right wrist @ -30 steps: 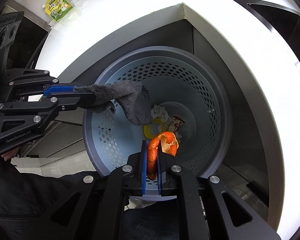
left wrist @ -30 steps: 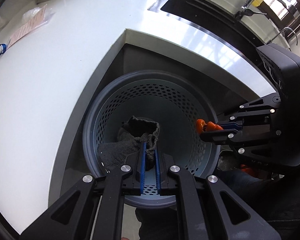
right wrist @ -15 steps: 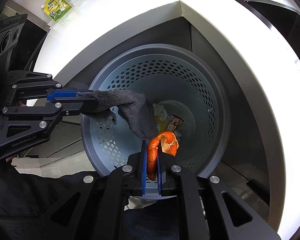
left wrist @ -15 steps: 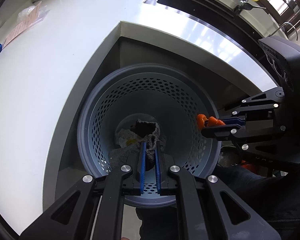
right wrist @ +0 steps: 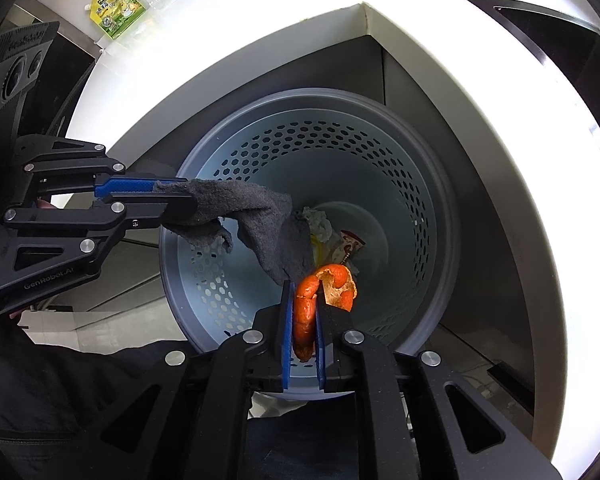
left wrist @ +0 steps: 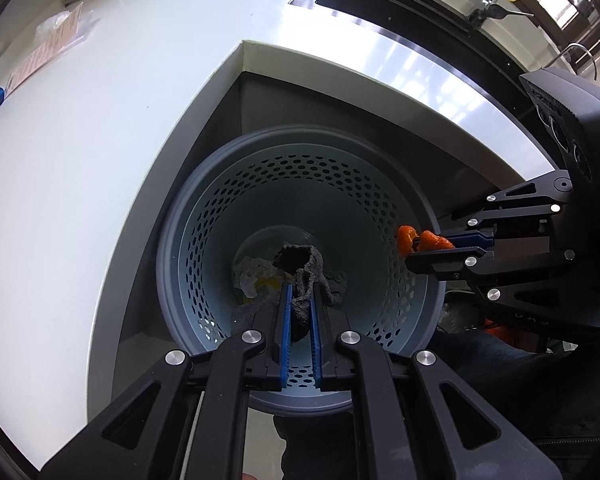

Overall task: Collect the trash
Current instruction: 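Carry the grey cloth and orange peel over the bin and open both tools, then move both tools back over the counter toward the plastic cup and bag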

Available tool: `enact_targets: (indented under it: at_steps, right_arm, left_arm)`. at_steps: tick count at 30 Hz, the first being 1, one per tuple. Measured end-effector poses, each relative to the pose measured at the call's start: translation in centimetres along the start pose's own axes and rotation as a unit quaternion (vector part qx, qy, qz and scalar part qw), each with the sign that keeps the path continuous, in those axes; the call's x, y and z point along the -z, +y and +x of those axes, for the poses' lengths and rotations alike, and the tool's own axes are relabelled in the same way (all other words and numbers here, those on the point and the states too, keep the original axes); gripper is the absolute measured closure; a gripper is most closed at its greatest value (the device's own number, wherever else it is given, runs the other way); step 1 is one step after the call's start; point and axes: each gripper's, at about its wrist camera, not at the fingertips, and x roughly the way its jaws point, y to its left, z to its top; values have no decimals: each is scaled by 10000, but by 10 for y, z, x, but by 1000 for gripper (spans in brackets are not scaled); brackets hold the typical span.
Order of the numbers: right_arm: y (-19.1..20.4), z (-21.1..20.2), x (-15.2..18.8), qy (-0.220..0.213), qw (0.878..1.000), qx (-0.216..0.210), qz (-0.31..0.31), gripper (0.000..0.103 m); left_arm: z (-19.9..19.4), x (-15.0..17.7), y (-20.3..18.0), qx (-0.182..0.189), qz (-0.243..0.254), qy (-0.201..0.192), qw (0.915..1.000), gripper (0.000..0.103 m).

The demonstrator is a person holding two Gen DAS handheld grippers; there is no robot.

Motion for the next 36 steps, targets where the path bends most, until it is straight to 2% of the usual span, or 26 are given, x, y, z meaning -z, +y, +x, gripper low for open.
enact_targets:
  at_steps: [4, 5, 6, 8, 9, 10, 11, 18, 24, 26, 30, 36]
  right_arm:
    - [3, 2, 1, 52, 10000, 33, -25, 90]
    - [4, 2, 1, 61, 10000, 37, -39, 86]
    - [4, 2, 1, 60, 10000, 35, -44, 74]
    - [6, 1, 1, 0, 10000, 75, -29, 60]
    - [6, 0, 2, -21, 10000, 78, -32, 60]
    - [6, 0, 0, -22, 10000, 80, -33, 59]
    - [5, -1, 0, -33, 9999, 93, -25, 55]
    - [4, -6, -1, -105, 9998, 160, 27, 50]
    - [3, -24, -13, -444, 9990, 6, -6, 42]
    - [6, -33, -24, -641, 9979, -45, -67, 42]
    - [10, -53, -53, -1077, 9939, -147, -190, 40]
    - [24, -70, -111, -1501, 9872, -247, -473, 38]
  left_arm:
    - [0, 1, 1, -65, -25, -16, 10000, 93]
    - [1, 1, 1, -72, -42, -12, 10000, 91]
    - [1, 1, 1, -53, -49, -2, 10000, 87]
    - [-1, 1, 0, -39, -7, -40, 10000, 62]
    - [-2, 1, -1, -84, 21, -67, 9999, 51]
    - [-4, 1, -1, -135, 25, -118, 9998, 32]
    - [-7, 0, -1, -167, 18, -191, 9997, 27]
    - [-24, -3, 4, -291, -77, -389, 9988, 27]
    - [-60, -8, 28, -572, -440, -977, 9926, 15]
    - [-75, -11, 40, -756, -616, -1248, 9874, 9]
    - [-106, -17, 77, -1085, -1080, -1738, 9728, 8]
    - [-139, -26, 151, -1738, -1651, -2071, 9485, 8]
